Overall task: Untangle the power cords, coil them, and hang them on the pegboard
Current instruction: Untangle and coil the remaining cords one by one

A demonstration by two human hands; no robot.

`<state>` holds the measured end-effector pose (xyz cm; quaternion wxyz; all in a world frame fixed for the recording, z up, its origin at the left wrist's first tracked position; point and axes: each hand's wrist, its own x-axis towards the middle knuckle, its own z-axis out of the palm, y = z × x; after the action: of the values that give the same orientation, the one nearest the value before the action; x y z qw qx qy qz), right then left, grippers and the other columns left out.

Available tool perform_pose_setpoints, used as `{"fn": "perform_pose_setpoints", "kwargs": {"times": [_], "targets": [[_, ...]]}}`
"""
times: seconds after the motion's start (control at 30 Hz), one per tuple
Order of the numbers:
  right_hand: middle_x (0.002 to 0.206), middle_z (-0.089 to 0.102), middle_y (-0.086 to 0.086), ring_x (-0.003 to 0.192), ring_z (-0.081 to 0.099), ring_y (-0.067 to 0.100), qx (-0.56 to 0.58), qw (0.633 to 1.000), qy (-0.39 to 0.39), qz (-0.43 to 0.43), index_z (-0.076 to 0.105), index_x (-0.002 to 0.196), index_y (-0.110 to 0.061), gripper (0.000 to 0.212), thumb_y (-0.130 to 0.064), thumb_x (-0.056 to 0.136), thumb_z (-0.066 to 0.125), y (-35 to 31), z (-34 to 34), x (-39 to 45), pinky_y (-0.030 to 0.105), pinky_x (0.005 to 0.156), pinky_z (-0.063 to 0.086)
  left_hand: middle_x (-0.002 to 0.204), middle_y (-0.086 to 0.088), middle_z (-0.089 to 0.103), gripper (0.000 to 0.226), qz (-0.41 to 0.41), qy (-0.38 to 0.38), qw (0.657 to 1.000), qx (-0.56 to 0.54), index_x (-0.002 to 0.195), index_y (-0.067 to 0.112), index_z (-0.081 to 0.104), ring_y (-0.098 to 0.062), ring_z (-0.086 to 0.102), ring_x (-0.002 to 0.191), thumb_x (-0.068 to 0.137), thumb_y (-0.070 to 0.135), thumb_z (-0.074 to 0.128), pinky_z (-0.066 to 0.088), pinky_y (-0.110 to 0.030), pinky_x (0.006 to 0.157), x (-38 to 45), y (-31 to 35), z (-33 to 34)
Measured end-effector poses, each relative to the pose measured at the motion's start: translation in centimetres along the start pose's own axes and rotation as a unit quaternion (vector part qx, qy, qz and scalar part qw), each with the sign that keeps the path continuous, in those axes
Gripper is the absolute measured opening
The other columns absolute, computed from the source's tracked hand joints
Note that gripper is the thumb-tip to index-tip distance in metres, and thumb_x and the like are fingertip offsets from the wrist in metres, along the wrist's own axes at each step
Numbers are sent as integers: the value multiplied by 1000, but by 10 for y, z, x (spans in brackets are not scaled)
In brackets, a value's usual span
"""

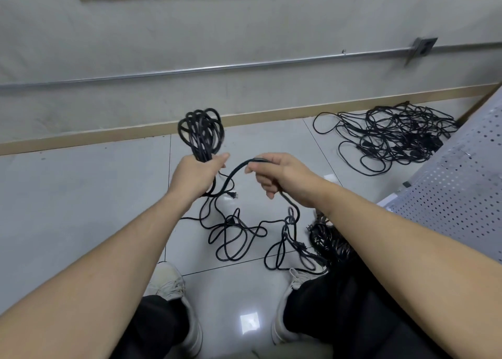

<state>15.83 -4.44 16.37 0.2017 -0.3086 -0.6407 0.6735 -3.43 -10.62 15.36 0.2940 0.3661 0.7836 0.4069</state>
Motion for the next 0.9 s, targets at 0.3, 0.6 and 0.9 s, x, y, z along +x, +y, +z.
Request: {"fn": "perform_pose_setpoints", "kwargs": {"times": [0.3,0.6,0.9], "targets": [[58,48,-11,54,41,11,-75,984,159,-24,67,85,-21,16,-32,95,71,1,-9,2,23,48,35,69,5,62,41,73,-147,984,76,85,20,76,-12,54,70,90,58,65,41,-25,63,-31,12,25],[64,52,1,56,48,16,-129,986,82,64,56,78,-16,37,-47,92,71,4,-27,2,23,56,45,54,5,44,33,49,-135,990,5,69,14,71,-7,43,43,96,30,61,34,-26,51,-26,7,18],[120,60,-10,106,56,-7,-89,959,208,-171,71,84,-28,15,-21,98,68,-4,-13,10,14,89,44,52,5,46,32,62,-157,986,-16,58,16,61,-11,43,50,83,35,56,34,-27,53,-30,5,25]]}}
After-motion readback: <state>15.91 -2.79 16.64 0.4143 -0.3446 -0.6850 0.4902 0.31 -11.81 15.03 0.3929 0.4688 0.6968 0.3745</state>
